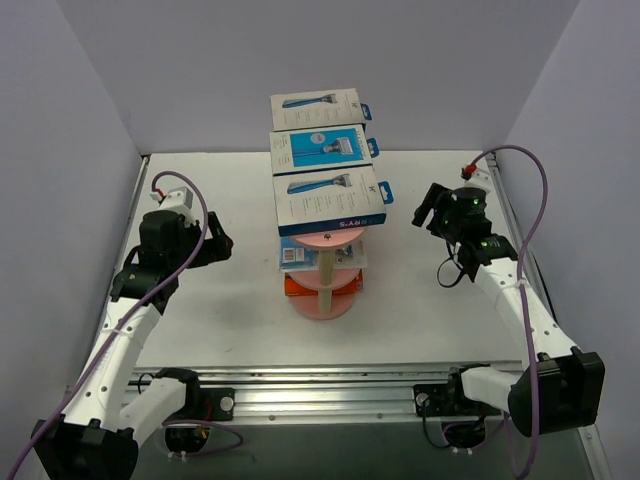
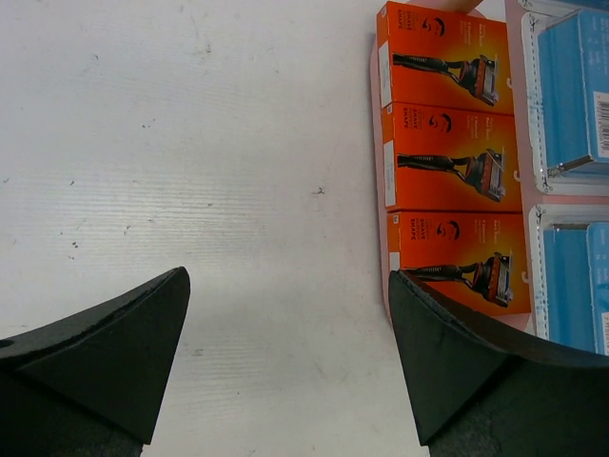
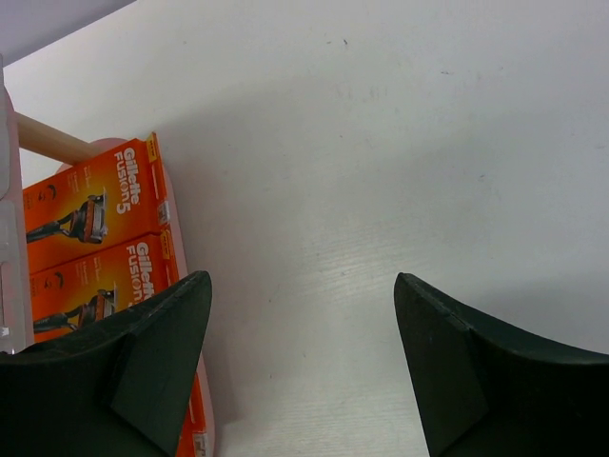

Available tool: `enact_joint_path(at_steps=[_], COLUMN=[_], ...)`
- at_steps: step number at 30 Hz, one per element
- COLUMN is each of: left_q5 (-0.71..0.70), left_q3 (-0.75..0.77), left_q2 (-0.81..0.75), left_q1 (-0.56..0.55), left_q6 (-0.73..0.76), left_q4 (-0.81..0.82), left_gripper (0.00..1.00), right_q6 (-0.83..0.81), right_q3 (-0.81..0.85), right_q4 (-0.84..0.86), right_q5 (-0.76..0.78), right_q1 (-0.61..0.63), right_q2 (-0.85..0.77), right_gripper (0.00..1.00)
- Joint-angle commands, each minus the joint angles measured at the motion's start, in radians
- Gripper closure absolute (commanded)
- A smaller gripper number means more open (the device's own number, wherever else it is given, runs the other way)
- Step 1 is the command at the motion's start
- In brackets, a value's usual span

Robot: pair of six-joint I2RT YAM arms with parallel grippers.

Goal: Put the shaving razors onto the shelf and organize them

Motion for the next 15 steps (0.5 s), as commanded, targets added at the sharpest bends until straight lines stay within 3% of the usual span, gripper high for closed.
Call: enact_joint_path(at_steps=[1,15], left_q5=[0.019,-0.013], left_q3=[0.0,-0.011], left_q2=[-0.028,-0.072], left_q1=[0.005,-0.004], left_q6=[0.026,0.04], left_q4=[0.028,0.021], left_gripper=[0.06,0.06], right_q6=[0.002,0.029], right_q3=[-0.012,-0.032], right_q4=[0.047,0.077], right_q5=[-0.001,0.025], right_q1=[-0.007,-0.007], right_q2=[-0.038,-0.069], right_gripper=[0.27,0.26])
